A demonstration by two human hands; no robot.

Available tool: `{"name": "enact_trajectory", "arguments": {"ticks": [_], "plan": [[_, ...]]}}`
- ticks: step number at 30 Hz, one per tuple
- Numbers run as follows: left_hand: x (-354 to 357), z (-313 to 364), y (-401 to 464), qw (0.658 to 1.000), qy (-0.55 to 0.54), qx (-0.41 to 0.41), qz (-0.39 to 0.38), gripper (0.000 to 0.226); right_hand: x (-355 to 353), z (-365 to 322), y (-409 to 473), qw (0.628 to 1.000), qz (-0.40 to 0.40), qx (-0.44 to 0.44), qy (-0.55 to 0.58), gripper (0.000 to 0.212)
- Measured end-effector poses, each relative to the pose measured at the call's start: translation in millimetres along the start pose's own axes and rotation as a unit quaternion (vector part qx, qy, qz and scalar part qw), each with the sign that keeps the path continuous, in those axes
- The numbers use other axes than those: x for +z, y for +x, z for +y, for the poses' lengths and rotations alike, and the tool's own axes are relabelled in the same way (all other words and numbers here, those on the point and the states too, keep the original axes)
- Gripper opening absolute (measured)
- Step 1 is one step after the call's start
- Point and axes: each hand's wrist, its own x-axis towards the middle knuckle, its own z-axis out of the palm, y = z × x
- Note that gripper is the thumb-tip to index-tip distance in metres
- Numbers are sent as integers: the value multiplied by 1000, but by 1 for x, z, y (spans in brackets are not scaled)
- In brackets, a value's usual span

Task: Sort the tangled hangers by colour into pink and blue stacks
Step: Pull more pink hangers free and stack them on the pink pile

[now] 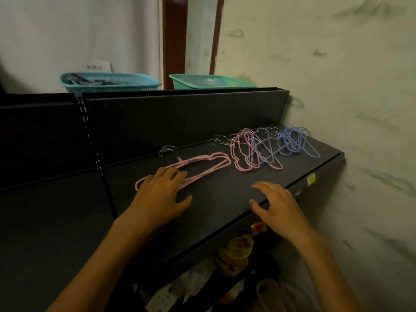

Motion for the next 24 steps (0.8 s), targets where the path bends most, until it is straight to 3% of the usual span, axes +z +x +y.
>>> {"name": "enact_trajectory", "arguments": {"ticks": [12,24], "plan": [[3,-8,49,983,52,-174,-39,88,30,35,143,991,-32,-112,70,47],[32,12,61,958,-7,-286,-11,97,44,45,218,960,-92,-245,96,51]]}}
